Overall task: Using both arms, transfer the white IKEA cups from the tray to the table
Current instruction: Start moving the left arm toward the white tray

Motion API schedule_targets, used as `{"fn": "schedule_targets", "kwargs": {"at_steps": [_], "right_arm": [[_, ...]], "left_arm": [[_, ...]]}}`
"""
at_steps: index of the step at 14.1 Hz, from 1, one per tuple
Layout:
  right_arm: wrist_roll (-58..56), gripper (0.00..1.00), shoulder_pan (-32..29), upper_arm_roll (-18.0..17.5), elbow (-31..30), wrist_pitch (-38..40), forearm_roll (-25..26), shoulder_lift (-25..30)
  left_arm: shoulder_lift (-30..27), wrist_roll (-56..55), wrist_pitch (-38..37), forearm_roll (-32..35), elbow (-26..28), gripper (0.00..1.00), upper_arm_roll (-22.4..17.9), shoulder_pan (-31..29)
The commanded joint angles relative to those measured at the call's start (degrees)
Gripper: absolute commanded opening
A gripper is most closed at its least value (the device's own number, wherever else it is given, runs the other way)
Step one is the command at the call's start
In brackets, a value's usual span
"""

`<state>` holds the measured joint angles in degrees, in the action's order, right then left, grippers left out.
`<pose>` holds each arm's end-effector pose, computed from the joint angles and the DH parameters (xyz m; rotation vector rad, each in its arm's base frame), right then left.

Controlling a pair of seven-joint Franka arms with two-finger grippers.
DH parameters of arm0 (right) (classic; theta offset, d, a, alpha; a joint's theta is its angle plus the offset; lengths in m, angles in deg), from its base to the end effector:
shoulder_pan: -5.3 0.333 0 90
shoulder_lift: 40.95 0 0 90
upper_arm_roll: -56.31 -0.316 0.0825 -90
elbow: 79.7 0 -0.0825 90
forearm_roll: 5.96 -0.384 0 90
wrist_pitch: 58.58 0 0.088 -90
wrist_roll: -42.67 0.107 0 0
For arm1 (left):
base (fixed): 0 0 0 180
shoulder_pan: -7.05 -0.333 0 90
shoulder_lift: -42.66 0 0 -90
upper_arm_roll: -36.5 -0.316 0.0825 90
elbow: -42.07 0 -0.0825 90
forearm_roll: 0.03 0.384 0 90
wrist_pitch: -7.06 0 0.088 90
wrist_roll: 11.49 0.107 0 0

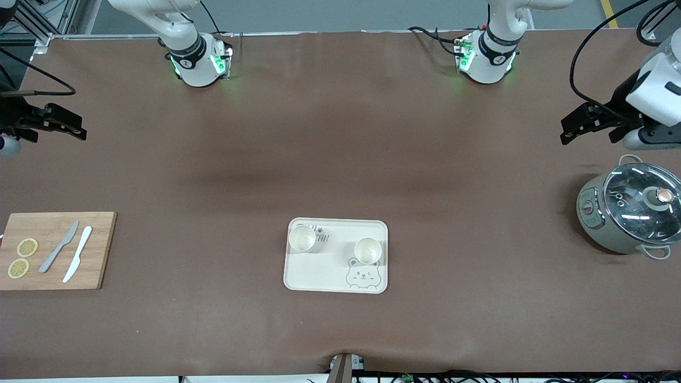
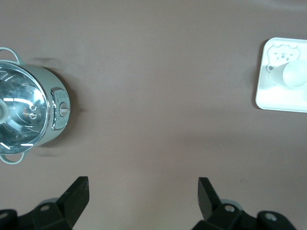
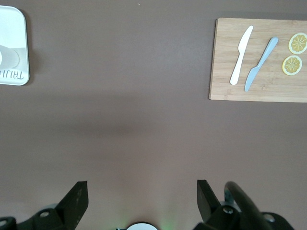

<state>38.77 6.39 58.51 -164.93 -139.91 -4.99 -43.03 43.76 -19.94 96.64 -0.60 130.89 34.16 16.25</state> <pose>0.5499 -0.0122 0.6307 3.1228 0.0733 -0.1642 0.5556 -0.0682 0.6229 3.1330 0.0434 -0.0111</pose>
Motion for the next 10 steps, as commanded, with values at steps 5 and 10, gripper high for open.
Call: {"fn": "schedule_targets", "kwargs": {"at_steps": [5, 10], "right_arm": [[0.2, 1.0, -0.5, -0.3, 0.6, 0.3, 0.4, 0.0], [0.2, 1.0, -1.3, -0.3, 0.6, 0.5, 0.4, -0.1]], "left_arm": [[10.2, -5.2, 4.5, -1.4, -0.7, 1.0, 2.8, 2.2], [17.2, -19.0, 15.3, -1.1, -1.0, 1.0, 5.9, 8.0]]}}
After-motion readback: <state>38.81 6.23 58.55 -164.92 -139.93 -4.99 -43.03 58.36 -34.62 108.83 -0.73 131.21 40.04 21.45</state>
